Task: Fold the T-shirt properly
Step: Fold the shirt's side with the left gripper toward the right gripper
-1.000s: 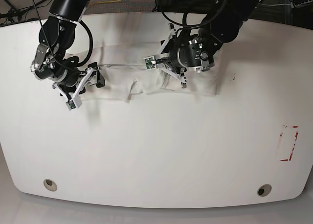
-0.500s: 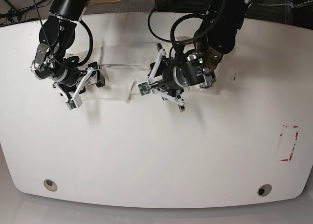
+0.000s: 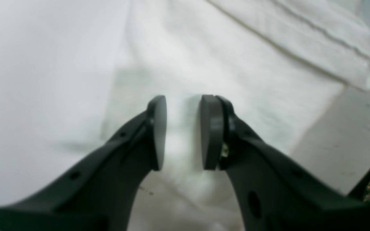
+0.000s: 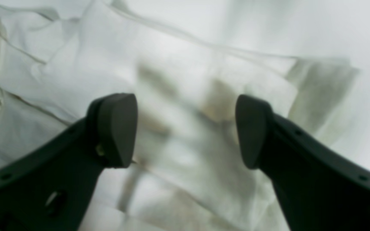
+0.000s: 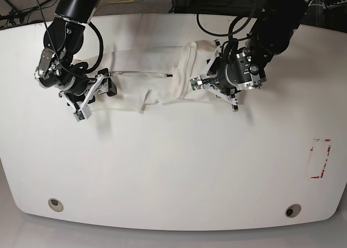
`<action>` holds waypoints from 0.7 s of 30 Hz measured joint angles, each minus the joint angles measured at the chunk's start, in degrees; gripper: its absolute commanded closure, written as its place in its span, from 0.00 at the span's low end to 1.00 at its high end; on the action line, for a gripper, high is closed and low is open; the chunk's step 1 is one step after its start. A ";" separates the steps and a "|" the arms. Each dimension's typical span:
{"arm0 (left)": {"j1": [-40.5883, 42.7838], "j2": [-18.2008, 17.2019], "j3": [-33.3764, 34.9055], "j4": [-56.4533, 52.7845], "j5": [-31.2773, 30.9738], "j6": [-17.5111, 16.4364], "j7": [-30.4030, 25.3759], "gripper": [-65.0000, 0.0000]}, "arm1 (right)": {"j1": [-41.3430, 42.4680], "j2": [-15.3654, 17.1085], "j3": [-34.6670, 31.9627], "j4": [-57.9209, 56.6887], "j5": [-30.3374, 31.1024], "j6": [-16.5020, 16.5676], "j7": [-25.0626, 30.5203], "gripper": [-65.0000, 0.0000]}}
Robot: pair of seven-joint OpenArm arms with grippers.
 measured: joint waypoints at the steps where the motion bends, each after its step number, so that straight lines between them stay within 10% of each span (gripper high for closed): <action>1: 0.00 -0.09 1.22 -0.02 0.09 0.00 0.04 0.76 | 0.00 0.00 0.00 0.00 0.00 0.00 -0.02 0.30; 21: -7.78 14.80 8.61 -12.44 -0.17 -0.02 -0.59 0.76 | -0.04 -1.57 0.07 -0.09 -0.07 0.00 -0.02 0.30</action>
